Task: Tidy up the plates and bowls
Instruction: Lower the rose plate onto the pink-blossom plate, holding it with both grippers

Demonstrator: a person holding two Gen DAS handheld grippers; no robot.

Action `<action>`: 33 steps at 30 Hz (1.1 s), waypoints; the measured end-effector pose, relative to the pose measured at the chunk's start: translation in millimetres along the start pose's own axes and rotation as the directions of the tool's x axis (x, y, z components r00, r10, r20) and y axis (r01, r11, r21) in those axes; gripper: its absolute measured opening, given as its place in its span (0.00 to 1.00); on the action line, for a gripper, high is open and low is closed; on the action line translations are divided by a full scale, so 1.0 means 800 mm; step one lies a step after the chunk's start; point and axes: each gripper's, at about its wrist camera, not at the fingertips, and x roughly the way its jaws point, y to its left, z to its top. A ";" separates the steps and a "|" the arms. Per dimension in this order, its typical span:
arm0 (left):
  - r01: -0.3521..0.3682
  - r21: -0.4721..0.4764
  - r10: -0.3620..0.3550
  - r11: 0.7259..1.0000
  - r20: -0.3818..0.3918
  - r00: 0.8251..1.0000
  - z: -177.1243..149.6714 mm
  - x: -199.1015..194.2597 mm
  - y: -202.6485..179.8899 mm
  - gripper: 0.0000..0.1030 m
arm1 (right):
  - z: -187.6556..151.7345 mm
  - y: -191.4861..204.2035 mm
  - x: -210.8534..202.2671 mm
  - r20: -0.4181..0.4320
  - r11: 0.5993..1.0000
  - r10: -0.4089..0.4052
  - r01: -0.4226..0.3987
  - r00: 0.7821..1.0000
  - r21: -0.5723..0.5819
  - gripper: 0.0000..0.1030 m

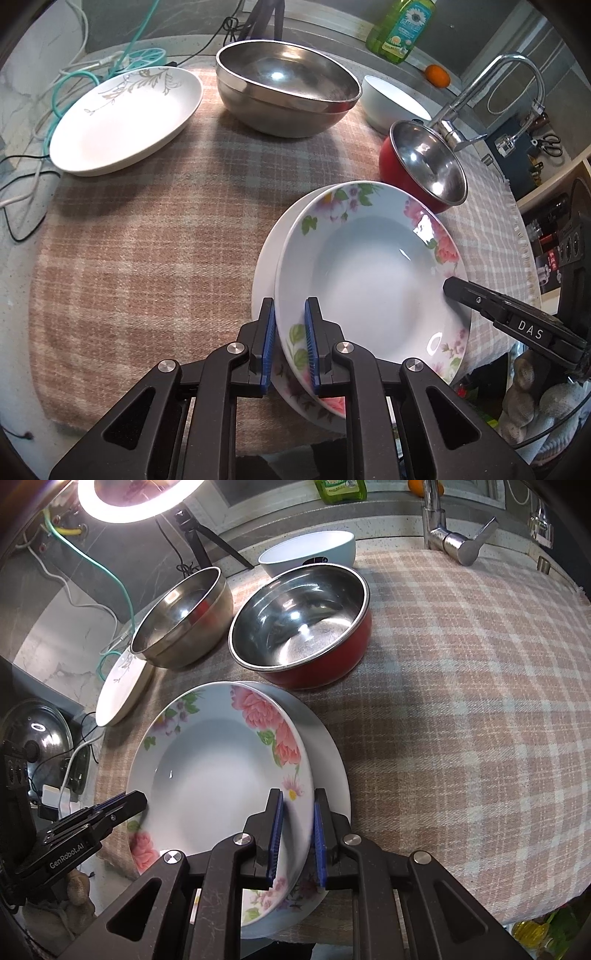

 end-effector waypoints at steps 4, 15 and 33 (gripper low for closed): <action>-0.011 0.008 0.011 1.000 -0.001 1.000 0.001 0.001 -0.003 0.13 | -0.001 0.000 0.000 0.000 1.000 -0.006 0.006 1.000 -0.005 0.14; -0.054 0.042 0.054 0.998 0.002 0.999 0.003 0.004 -0.013 0.16 | -0.001 0.008 0.000 0.001 0.997 -0.050 0.050 0.999 -0.050 0.15; -0.092 0.070 0.092 0.993 0.007 0.996 0.001 0.007 -0.022 0.16 | -0.006 0.023 0.001 0.009 0.983 -0.124 0.124 0.992 -0.132 0.17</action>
